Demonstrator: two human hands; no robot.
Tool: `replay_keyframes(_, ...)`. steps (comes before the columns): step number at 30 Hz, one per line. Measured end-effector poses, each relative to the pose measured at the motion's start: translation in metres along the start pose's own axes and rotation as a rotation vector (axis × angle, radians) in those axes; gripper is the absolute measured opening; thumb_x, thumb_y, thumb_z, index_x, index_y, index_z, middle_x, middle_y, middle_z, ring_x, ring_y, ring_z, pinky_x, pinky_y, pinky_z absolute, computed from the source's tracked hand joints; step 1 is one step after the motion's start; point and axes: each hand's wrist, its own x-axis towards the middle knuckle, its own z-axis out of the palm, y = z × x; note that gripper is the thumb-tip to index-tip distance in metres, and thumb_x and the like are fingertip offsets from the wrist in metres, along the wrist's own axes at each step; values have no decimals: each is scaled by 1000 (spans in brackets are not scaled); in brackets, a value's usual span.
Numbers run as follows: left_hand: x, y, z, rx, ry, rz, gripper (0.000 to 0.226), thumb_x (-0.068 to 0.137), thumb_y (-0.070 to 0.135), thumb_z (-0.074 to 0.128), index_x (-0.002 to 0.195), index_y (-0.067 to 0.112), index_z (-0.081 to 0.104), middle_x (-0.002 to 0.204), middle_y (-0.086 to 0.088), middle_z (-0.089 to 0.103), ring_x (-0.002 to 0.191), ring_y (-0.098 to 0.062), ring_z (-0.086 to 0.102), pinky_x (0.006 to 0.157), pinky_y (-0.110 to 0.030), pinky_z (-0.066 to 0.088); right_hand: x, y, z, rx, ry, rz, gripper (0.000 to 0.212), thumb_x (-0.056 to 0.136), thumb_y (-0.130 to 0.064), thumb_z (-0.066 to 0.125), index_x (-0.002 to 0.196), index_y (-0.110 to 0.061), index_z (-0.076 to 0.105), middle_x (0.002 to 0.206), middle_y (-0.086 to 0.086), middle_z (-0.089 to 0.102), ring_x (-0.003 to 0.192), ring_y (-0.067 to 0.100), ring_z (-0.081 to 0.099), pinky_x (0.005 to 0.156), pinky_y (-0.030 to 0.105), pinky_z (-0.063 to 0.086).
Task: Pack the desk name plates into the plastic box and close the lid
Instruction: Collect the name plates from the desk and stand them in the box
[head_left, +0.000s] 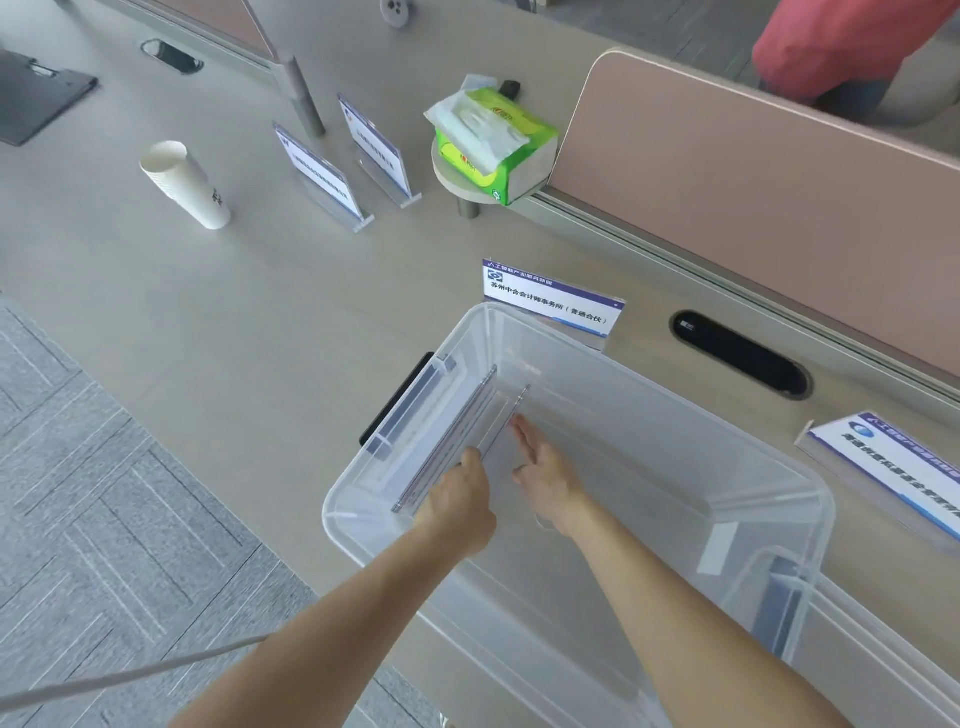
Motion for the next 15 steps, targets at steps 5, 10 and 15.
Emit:
replay_keyframes(5, 0, 2, -2, 36, 5, 1, 44, 84, -8, 47, 121, 10, 32, 105, -10, 53, 101, -33, 61, 68, -36, 45, -2, -2, 1, -18, -17, -3, 85, 82, 19, 29, 153, -27, 25, 130, -25, 39, 120, -9, 35, 76, -7, 30)
replay_keyframes(10, -1, 2, -4, 23, 13, 5, 45, 85, -5, 47, 125, 10, 32, 100, -8, 51, 88, -27, 53, 70, -35, 45, -4, -3, 3, -22, -7, -29, 84, 82, 19, 28, 148, -33, 27, 124, -22, 43, 119, -3, 39, 74, -7, 32)
replay_keyframes(15, -10, 5, -22, -32, 32, -14, 52, 87, 2, 45, 137, 12, 30, 125, -11, 53, 112, -32, 55, 81, -34, 42, -5, -19, -7, -112, 156, -64, 55, 88, 10, 34, 137, -7, 53, 123, 4, 60, 125, 22, 53, 98, 23, 36)
